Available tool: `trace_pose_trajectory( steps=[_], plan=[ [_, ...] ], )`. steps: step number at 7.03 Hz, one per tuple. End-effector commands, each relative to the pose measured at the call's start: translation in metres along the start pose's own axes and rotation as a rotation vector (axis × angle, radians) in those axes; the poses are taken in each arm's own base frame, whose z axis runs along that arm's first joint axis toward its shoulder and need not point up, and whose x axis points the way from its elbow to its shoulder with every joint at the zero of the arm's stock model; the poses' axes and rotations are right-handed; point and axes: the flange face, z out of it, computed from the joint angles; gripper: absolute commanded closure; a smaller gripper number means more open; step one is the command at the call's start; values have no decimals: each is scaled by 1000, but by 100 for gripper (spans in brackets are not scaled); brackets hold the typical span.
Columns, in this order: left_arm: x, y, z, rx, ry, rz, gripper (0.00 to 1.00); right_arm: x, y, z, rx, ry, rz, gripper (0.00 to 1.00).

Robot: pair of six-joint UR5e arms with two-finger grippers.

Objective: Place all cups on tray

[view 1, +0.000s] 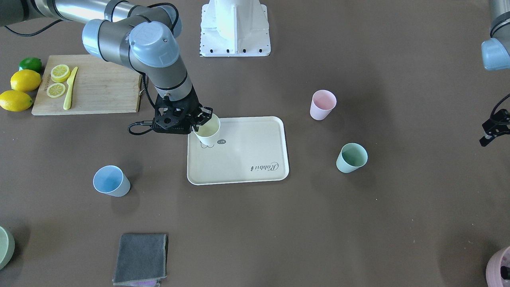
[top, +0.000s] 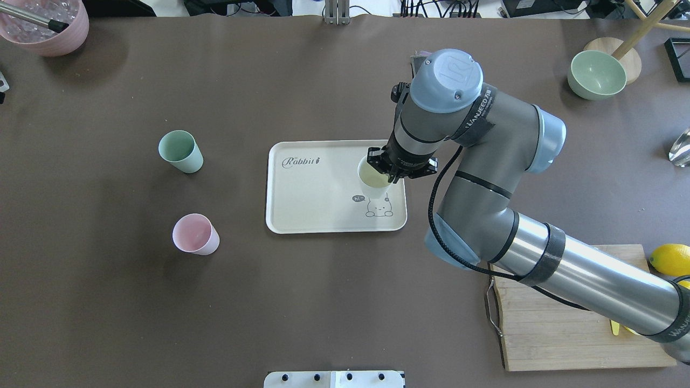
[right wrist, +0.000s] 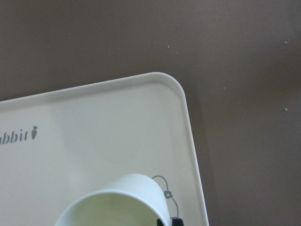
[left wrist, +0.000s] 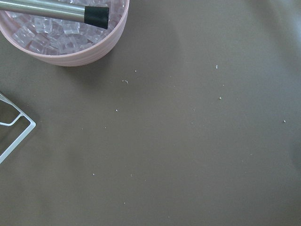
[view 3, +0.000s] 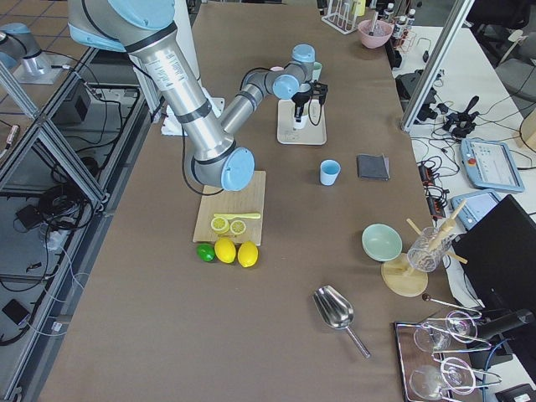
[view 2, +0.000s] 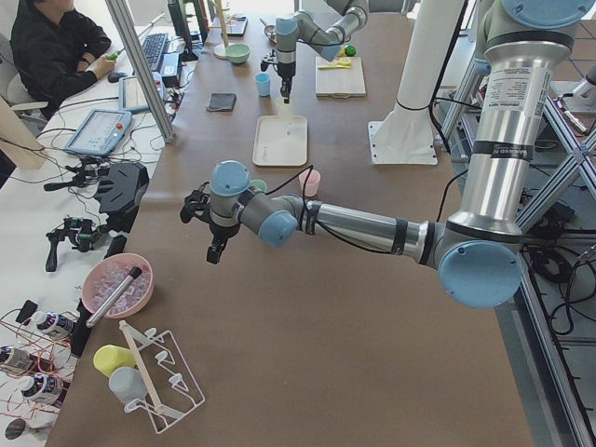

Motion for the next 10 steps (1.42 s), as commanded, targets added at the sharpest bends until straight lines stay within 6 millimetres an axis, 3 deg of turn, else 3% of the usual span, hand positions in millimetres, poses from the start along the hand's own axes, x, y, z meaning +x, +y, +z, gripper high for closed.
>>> trace_pose_trajectory(
  steps=[1,6,7,8,9,10],
  plan=[
    [-1,0,1,-2,-1,-2,2,1,4,16,-17,22,-13,100],
    [-4,1,1,-3,-2,-7,2,5,12,34,-36,46,-13,100],
    [-4,1,1,-3,-3,-7,2,7,10,38,-37,54,-5,79],
    [-3,0,1,-2,-1,-6,2,8,6,46,-34,71,2,31],
    [-4,0,1,-3,-3,-7,2,5,5,44,-26,68,2,0],
    [-3,-1,1,-1,-2,-5,3,0,3,33,-17,50,7,0]
  ],
)
